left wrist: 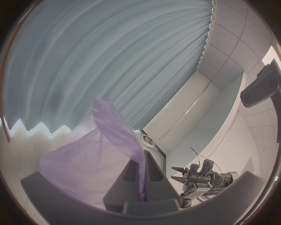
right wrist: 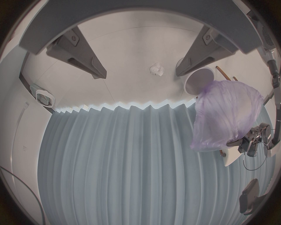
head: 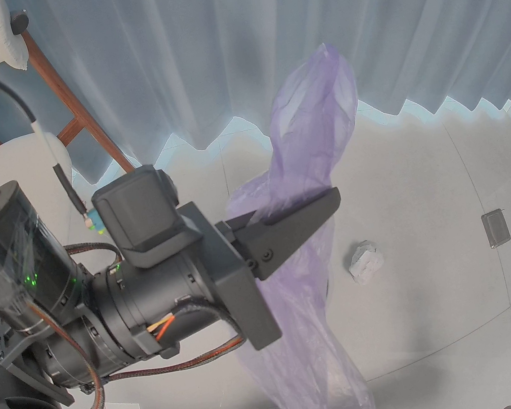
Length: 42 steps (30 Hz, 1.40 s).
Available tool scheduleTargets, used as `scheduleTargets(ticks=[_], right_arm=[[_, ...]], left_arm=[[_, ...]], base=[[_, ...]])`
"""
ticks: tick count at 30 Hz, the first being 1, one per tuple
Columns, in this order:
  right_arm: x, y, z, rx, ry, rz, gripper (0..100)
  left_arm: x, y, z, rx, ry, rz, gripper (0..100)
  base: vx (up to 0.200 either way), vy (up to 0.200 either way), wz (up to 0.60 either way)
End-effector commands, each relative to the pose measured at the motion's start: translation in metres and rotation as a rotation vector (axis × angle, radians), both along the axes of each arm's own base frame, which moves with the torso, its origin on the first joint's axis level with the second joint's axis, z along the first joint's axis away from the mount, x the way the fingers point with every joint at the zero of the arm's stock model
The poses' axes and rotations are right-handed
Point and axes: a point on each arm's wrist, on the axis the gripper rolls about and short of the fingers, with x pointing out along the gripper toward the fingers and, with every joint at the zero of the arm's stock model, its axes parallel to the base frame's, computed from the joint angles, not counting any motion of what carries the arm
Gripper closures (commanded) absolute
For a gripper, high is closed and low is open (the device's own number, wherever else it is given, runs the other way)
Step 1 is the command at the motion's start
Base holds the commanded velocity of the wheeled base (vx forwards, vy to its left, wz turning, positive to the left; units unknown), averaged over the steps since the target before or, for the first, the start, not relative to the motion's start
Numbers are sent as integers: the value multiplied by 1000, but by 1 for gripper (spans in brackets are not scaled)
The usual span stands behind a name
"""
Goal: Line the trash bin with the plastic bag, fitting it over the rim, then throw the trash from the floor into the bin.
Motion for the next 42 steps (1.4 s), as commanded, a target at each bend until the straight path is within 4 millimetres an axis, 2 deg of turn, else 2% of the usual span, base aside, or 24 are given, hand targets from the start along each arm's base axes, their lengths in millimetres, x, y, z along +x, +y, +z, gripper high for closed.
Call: scheduleTargets(ticks=[1,6,14,20,25,33,39,42], right_arm=[[0,0,-5,0,1,0,0],[0,0,-5,0,1,0,0],[0,0,-5,0,1,0,0],[0,0,-5,0,1,0,0],[0,0,-5,0,1,0,0],[0,0,-5,0,1,0,0],[0,0,-5,0,1,0,0],[0,0,-5,0,1,0,0]], left_arm=[[8,-6,-9,16,17,7,100],[8,-6,-9,13,15,7,100],[25,9,-9,19,10,55,100],[27,14,-10,21,10,76,100],[25,17,-17,39,28,89,100],[37,28,-22,52,47,152,100],[37,31,-42,105,94,172,100],[39,35,-41,101,93,197,100]], base=[[0,0,0],[0,0,0],[0,0,0],[0,0,0],[0,0,0],[0,0,0],[0,0,0],[0,0,0]])
